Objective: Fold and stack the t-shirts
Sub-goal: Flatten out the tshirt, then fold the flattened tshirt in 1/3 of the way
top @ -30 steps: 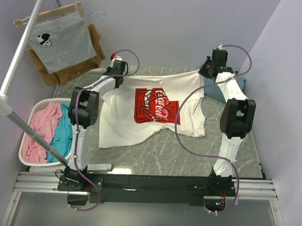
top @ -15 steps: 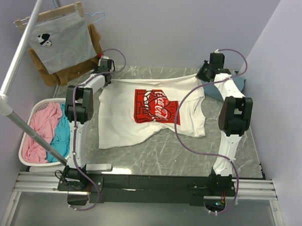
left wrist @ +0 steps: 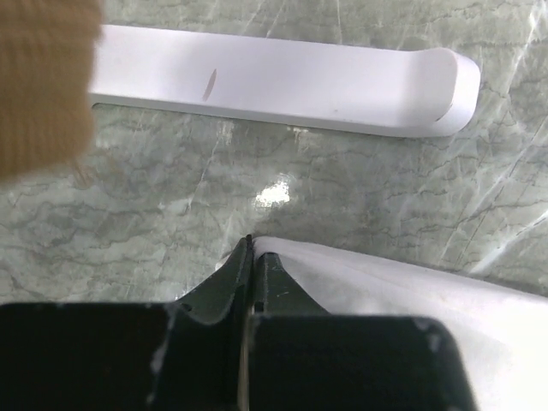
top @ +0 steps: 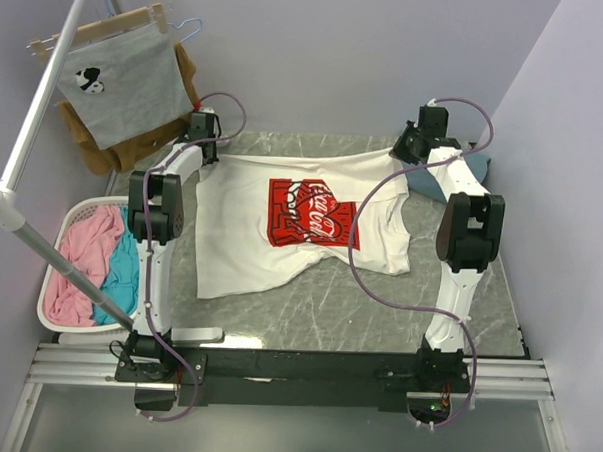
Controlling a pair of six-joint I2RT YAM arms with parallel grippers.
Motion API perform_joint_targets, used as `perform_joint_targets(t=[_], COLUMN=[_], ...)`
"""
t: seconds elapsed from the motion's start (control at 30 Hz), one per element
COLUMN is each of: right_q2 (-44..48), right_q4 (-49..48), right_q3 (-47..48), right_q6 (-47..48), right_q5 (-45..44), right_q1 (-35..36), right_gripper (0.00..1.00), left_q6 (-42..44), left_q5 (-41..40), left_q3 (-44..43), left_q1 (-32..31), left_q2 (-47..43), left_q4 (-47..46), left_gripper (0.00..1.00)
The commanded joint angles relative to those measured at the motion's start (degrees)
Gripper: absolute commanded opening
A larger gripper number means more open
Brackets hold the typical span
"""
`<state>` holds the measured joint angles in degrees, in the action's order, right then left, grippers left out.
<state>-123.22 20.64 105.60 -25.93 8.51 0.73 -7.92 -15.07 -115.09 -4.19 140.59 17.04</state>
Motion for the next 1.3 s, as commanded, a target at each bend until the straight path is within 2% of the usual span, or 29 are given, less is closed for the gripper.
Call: perform_joint_targets(t=[0.0,0.1,0.2,0.33,0.47,0.73,0.87,1.07,1.17,1.27], right_q2=[4.8,6.3,8.6,12.5,13.6,13.4,15.7,18.4,19.0,19.2], right_q4=[-1.8,-0.3,1.1,-0.4,2.8,7.3,7.0,7.0,7.7,8.2], right_q3=[-1.9,-3.0,-4.3,-6.5,-4.6,-6.5,-10.6,-16.6,-18.3,-18.9], right_q6=[0.1,0.0,0.2,-0.3,0.2,0.5,0.6,1.2,1.2,1.2], right_q5=[1.1,0.7,0.6,6.5,9.7,10.4,10.6,9.5,6.2,3.6], right_q1=[-2.0,-1.9,-2.0,-2.8,-2.8,-2.8,-2.8,-2.8,-2.9,-3.2], right_gripper=[0.0,0.0,0.0,0.0,0.0,0.0,0.0,0.0,0.0,0.0], left_q6=[3.5,2.7,-0.2,-2.3,-2.3,-6.4,-9.2,-14.2,-14.5,-14.4], left_q5=[-0.9,-1.0,-0.9,0.5,0.5,-2.6,-4.4,-2.4,-7.1,-15.1], left_q3=[2.1,6.7,7.8,11.4,8.5,11.0,17.1,27.0,29.9,28.4], left_q1=[0.3,-0.2,-0.8,-1.9,-2.8,-5.7,-6.5,-7.2,-7.3,-7.3], left_q2=[-6.3,-11.2,-14.8,-20.0,-20.3,-20.1,-21.6,-23.2,-23.0,-20.7], left_q4=[-3.6,-4.4,1.2,3.2,12.1,20.1,19.6,17.3,17.4,19.4], left_gripper=[0.01,0.01,0.01,0.01,0.01,0.01,0.01,0.01,0.01,0.01])
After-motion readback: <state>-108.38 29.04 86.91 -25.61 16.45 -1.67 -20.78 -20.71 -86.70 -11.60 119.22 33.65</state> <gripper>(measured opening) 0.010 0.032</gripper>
